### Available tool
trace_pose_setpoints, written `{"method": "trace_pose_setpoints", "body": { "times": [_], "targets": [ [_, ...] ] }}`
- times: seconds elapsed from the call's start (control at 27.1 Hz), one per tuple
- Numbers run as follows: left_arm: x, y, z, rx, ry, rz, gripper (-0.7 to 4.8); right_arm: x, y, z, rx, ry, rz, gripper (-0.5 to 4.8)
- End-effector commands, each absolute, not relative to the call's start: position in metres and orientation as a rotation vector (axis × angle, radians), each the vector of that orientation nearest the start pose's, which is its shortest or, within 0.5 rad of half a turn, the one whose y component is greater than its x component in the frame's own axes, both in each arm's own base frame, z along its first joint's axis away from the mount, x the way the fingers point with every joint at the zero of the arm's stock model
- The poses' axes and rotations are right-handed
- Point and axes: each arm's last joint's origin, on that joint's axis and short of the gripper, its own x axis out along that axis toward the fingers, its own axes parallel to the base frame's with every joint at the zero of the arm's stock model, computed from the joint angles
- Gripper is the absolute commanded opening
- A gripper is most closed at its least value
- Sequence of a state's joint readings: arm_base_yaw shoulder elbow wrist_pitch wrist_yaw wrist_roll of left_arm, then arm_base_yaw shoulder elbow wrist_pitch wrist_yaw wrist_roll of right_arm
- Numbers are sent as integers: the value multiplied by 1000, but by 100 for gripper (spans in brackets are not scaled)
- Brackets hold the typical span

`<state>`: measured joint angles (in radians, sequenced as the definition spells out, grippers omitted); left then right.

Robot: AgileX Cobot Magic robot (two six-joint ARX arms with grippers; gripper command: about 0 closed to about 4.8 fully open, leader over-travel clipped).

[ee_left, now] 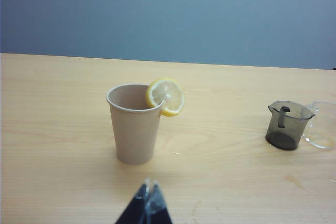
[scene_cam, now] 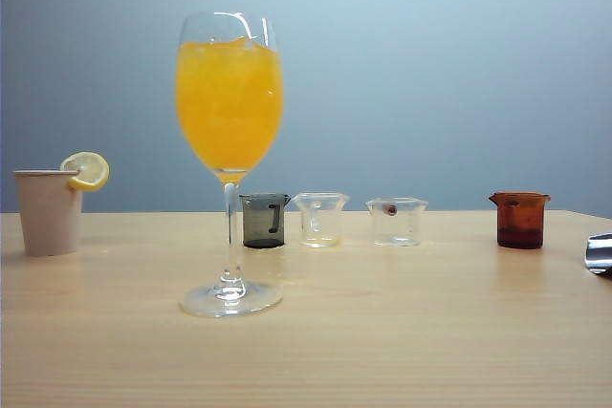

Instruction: Pick up the third measuring cup from the left, pour the pineapple juice inside into the goblet, and finally put the measuring cup back in its original place.

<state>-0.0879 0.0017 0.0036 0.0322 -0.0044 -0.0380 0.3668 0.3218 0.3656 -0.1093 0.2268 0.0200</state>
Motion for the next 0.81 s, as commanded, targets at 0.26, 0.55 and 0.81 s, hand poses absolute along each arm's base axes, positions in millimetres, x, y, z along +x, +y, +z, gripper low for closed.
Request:
{"method": "trace_pose_setpoints", "body": {
  "times": [0.26,0.55,0.81],
  "targets": [
    [97,-8,169,-36,-41,-86,8,89,11,210,22,-23,70,-1],
    [97,-8,169,-36,-41,-86,8,93,7,186,22,-94,92,-1],
    [97,-8,169,-36,-41,-85,8,97,7,174,23,-109,90,-1]
  ]
}}
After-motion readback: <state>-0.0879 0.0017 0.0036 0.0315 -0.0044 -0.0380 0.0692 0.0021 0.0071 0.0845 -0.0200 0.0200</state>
